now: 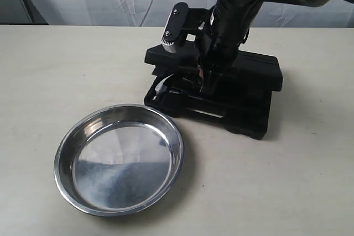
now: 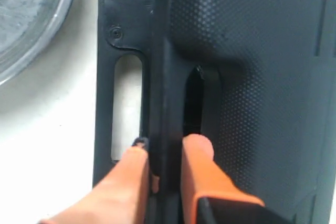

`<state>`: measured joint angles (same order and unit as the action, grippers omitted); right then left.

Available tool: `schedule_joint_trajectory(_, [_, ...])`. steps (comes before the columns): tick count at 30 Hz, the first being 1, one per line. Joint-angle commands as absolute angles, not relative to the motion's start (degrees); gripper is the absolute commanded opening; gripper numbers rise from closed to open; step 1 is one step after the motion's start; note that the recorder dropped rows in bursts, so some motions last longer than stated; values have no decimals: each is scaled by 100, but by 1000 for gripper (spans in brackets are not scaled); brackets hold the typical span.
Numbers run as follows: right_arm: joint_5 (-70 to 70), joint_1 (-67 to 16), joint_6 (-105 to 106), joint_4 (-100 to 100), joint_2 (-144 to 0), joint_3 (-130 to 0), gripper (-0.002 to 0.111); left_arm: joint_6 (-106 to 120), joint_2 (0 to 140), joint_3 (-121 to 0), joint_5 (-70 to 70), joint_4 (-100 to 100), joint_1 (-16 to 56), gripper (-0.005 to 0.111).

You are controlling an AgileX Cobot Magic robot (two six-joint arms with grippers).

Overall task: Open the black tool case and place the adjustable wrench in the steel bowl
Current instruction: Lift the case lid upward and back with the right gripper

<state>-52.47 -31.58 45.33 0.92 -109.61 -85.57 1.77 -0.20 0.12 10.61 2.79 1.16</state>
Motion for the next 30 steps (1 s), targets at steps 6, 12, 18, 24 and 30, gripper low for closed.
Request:
schedule_joint_trajectory(6, [-4653,-3142,4381,966,-10744,-8590,-1,172,0,0,1031,271,122,0])
schedule_joint_trajectory(12, [-4436,-3142,4057,1598,-10729,-8590,-1,172,0,0,1031,271,122,0])
schedule_joint_trajectory(18, [-4339,-3142,4007,1816,-10686,-8590,-1,172,0,0,1031,271,122,0])
schedule_joint_trajectory(24, [-4147,-3142,4007,1913,-10592,-8590,-1,172,0,0,1031,271,122,0])
schedule_joint_trajectory(30, [-4142,-3142,3998,2095,-10419,-8590,-1,172,0,0,1031,271,122,0])
